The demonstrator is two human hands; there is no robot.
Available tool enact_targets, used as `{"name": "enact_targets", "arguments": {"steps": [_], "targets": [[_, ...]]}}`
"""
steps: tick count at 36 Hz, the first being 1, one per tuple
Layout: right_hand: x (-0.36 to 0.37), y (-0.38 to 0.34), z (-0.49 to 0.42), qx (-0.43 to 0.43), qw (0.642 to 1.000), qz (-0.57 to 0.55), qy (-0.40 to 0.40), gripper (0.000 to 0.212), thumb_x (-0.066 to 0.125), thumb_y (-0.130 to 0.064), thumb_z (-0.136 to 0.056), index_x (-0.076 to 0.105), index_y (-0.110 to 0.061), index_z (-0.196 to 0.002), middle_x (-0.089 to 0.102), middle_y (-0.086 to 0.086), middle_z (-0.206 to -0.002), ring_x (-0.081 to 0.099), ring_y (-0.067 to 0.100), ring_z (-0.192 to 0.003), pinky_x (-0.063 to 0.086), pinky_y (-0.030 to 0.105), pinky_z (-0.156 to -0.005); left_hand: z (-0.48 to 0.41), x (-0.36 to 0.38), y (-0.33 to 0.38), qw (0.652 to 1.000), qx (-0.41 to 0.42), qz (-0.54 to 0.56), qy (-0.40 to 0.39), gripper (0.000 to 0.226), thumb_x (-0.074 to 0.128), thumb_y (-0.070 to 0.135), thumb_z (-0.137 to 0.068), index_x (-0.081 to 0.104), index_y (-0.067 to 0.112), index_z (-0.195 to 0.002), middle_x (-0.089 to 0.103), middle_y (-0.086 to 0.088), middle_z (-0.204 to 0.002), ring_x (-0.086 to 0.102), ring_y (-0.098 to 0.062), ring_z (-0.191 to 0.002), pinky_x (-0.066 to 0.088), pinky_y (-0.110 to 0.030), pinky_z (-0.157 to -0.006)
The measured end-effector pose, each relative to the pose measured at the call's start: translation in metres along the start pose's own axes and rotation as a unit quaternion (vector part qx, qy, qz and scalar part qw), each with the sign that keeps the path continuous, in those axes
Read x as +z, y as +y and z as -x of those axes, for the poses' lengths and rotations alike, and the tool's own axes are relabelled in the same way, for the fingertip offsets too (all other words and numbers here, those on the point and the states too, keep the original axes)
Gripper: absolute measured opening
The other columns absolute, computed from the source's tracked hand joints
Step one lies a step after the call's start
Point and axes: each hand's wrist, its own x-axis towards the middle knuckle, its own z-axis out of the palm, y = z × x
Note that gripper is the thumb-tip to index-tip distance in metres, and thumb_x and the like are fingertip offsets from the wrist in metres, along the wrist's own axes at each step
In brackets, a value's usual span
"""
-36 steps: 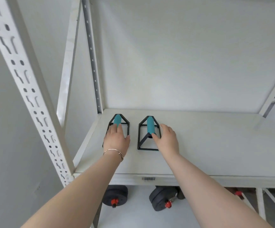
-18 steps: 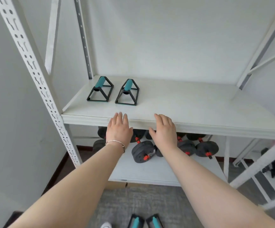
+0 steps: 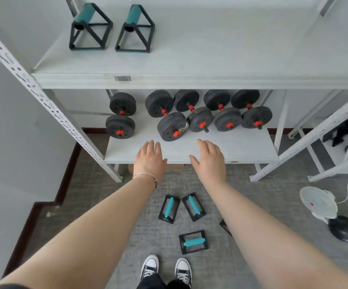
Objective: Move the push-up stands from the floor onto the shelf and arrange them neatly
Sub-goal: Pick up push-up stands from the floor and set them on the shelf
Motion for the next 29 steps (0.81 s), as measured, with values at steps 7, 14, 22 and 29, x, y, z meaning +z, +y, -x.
{"name": "enact_targets", "arguments": {"steps": [7, 14, 22, 29], "targets": [[0.078, 0.026, 0.071, 0.099, 0.992, -0.001, -0.073, 0.054, 0.065, -0.037, -0.088, 0.051, -0.009, -0.133, 0.061, 0.011, -0.121, 0.057, 0.028, -0.108, 0.052, 0.04, -0.087, 0.001, 0.102, -0.012, 0.995, -0.015, 0.028, -0.092, 0.058, 0.041, 0.037, -0.097, 0.027, 0.008, -0.145, 0.031, -0.012, -0.151, 0.027, -0.029, -0.14, 0.03, -0.04, -0.112], [0.184, 0.071, 0.136, 0.185, 0.972, 0.014, -0.142, 0.055, 0.068, -0.036, -0.086, 0.054, -0.007, -0.131, 0.064, 0.012, -0.119, 0.058, 0.03, -0.107, 0.049, 0.039, -0.09, -0.012, 0.23, -0.022, 0.982, -0.032, 0.045, -0.18, 0.063, 0.043, 0.04, -0.097, 0.024, 0.007, -0.147, 0.028, -0.012, -0.153, 0.027, -0.029, -0.14, 0.031, -0.041, -0.111], [0.325, 0.15, 0.172, 0.206, 0.955, 0.053, -0.207, 0.059, 0.06, -0.043, -0.089, 0.046, -0.01, -0.135, 0.058, 0.012, -0.124, 0.055, 0.029, -0.11, 0.052, 0.04, -0.087, -0.045, 0.406, -0.023, 0.975, -0.024, 0.032, -0.219, 0.068, 0.045, 0.044, -0.096, 0.024, 0.005, -0.146, 0.035, -0.014, -0.146, 0.035, -0.032, -0.134, 0.037, -0.042, -0.108], [0.457, 0.216, 0.189, 0.184, 0.947, 0.076, -0.252, 0.059, 0.057, -0.044, -0.089, 0.043, -0.012, -0.137, 0.056, 0.01, -0.127, 0.054, 0.029, -0.11, 0.053, 0.043, -0.085, -0.076, 0.548, -0.029, 0.969, -0.045, 0.039, -0.241, 0.068, 0.048, 0.041, -0.095, 0.021, 0.004, -0.146, 0.035, -0.015, -0.145, 0.035, -0.034, -0.133, 0.038, -0.045, -0.106]]}}
